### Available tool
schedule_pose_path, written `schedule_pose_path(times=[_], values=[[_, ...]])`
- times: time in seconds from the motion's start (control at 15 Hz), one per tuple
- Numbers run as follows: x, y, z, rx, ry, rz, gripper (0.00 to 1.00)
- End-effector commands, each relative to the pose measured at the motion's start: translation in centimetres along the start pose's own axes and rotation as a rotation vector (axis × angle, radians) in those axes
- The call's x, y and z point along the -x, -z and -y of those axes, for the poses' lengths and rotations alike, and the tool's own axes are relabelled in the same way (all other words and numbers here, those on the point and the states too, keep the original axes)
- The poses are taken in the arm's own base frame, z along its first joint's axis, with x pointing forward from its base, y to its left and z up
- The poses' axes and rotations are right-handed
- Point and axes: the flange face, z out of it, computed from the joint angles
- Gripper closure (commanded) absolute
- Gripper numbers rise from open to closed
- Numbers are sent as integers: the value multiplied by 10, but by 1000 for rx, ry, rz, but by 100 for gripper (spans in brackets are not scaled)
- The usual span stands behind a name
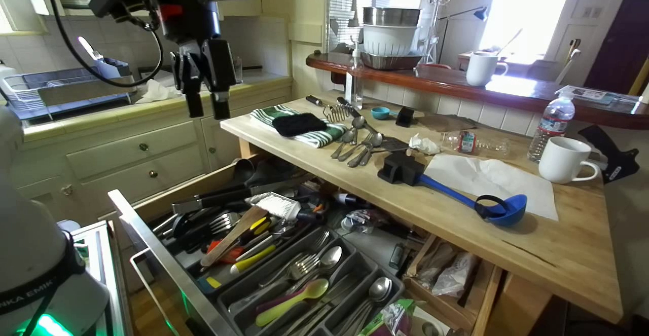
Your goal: Remove one silver spoon from the utensil holder in the drawer and put it on the table next to the silver spoons
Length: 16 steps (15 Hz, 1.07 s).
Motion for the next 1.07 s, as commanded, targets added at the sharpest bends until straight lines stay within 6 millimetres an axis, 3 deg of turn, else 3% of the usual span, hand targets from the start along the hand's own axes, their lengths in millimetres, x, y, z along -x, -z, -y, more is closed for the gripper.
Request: schedule_pose_path(times=[0.0,0.6,0.8,1.0], values=[[0,1,0,0,0,1,0],[0,1,0,0,0,1,0],[-21,-9,-28,-26,-34,-63,0],[-39,-35,-53,-77,-53,-81,0]])
